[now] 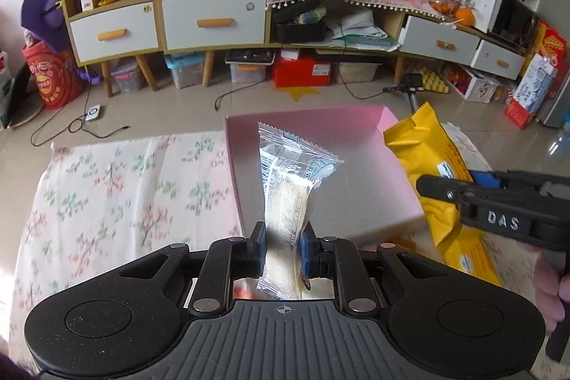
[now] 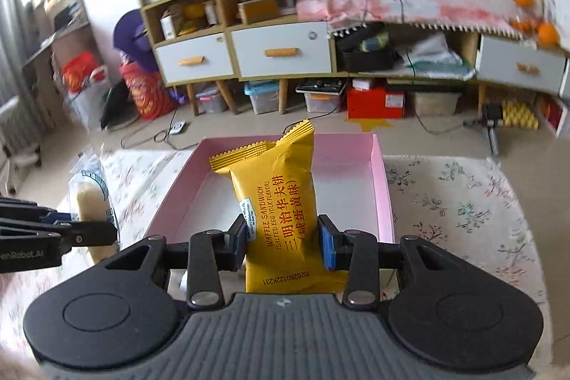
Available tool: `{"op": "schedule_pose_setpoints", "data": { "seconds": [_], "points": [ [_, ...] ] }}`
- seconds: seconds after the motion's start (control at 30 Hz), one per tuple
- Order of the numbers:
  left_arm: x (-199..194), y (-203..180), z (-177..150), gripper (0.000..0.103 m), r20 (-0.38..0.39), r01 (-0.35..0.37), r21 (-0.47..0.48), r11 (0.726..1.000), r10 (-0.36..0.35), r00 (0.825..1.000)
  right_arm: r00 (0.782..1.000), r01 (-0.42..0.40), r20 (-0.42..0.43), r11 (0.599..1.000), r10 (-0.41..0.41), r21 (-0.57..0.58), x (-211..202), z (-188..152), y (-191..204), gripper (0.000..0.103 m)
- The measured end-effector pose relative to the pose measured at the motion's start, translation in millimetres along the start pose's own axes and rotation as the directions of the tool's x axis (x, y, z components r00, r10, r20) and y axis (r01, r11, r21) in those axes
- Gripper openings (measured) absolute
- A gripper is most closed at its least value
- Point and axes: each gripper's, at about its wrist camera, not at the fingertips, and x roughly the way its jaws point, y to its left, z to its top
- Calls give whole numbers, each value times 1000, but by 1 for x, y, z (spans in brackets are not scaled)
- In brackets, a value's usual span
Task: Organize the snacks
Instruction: 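Lower both packets into the pink tray and open both tools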
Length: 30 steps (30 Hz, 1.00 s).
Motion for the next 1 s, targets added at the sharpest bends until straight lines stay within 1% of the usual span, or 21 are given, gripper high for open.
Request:
{"op": "schedule_pose_setpoints", "data": {
  "seconds": [0.1,0.17,0.27,0.37,0.5,0.7,0.77,0.8,0.83,0.87,0.9,0.93,1.0],
  "points": [
    [14,-2,16,16,10,-10,-6,1000,10,1000,1000,-18,10,999,17,31,10,4,-10,37],
    [25,-5,26,16,9,-18,-7,1000,19,1000,1000,-16,27,999,15,34,14,6,-14,37],
    [44,-8,35,16,-33,-30,8,1000,30,999,999,-29,36,998,27,60,19,12,-23,37],
    [65,-11,36,16,-79,-58,23,998,60,995,998,-54,23,994,52,96,27,11,-28,37],
    [87,-14,34,16,-133,-99,32,995,102,986,1000,-30,1,997,30,73,38,7,-27,37],
    [101,-17,32,17,-160,-130,53,990,137,977,999,-17,-30,998,18,53,47,5,-27,37],
    [101,-17,32,22,-152,-140,51,989,146,977,999,-10,-33,999,11,46,47,5,-27,37],
    [101,-18,33,24,-139,-133,52,990,139,980,999,-9,-34,999,11,45,47,6,-26,40],
    [100,-19,33,30,-135,-127,52,991,133,982,999,-9,-34,999,11,49,46,6,-26,40],
    [99,-20,33,35,-135,-127,49,991,133,982,999,-8,-33,999,10,52,44,6,-26,46],
    [99,-19,32,44,-136,-127,49,991,133,982,999,-8,-32,998,10,55,44,7,-27,57],
    [98,-20,31,50,-135,-128,51,991,133,982,1000,-5,-25,998,7,55,42,7,-27,61],
    [95,-21,29,52,-135,-128,57,990,134,982,1000,-2,-12,999,3,48,38,8,-27,65]
  ]
}}
